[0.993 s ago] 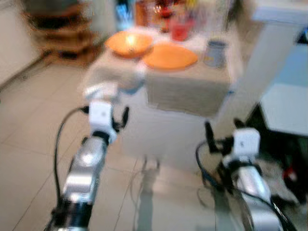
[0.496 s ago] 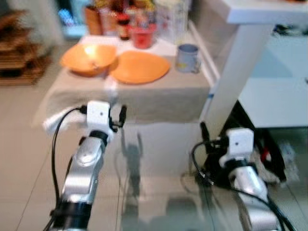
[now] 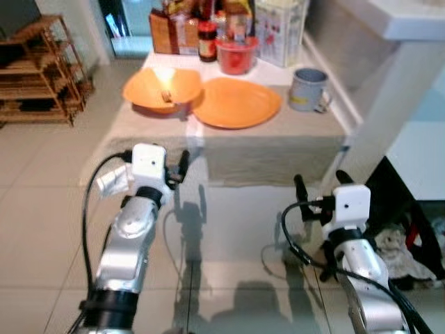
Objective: Setting the table
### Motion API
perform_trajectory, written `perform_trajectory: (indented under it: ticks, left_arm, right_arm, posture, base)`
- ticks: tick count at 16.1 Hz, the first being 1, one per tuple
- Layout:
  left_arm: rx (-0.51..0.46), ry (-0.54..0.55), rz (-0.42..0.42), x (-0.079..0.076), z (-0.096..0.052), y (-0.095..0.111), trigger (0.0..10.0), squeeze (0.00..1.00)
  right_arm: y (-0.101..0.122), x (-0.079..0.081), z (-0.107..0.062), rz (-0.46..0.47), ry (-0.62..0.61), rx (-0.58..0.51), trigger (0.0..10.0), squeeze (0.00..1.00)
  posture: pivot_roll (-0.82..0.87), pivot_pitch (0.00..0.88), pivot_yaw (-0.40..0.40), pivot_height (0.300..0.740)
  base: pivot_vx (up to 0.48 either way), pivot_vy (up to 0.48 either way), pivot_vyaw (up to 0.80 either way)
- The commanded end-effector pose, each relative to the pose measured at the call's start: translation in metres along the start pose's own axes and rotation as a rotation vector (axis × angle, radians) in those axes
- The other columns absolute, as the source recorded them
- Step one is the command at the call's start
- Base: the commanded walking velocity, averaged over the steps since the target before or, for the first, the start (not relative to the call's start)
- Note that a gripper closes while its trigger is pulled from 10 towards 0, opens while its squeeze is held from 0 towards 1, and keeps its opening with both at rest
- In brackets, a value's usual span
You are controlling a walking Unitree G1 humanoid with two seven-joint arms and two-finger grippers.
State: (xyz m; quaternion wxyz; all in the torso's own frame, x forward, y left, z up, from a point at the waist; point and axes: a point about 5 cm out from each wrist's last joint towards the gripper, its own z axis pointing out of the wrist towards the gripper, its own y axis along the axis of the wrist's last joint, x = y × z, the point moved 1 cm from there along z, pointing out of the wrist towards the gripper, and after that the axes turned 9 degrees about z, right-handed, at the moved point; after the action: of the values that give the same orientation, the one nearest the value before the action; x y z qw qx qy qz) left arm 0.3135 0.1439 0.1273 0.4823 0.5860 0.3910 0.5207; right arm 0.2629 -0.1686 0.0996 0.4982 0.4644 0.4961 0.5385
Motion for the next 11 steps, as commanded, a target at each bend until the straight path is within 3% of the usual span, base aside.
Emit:
perform_trajectory:
  ticks: [1,8,11]
  left_arm:
    - [0.004,-0.007,0.007,-0.0041,-0.0004,-0.0005,10.0,0.00]
    - [-0.008,-0.011,0.006,-0.0038,0.0057,0.0039,10.0,0.00]
    - [-0.028,-0.011,0.012,-0.0048,0.0052,0.0083,10.0,0.00]
  right_arm:
    - [-0.0007,-0.0043,-0.0013,0.009,-0.012,0.010,10.0,0.00]
    - [0.0009,-0.0061,0.0030,0.013,-0.030,-0.006,10.0,0.00]
    - [0.0038,-0.0045,0.0038,0.009,-0.020,-0.016,10.0,0.00]
  posture:
    - [-0.02,0.000,0.023,0.740]
    - [-0.02,0.000,0.034,0.740]
    - [-0.01,0.000,0.027,0.740]
  base:
    - [0.000,0.000,0.00]
    - [0.000,0.000,0.00]
    - [0.416,0.000,0.00]
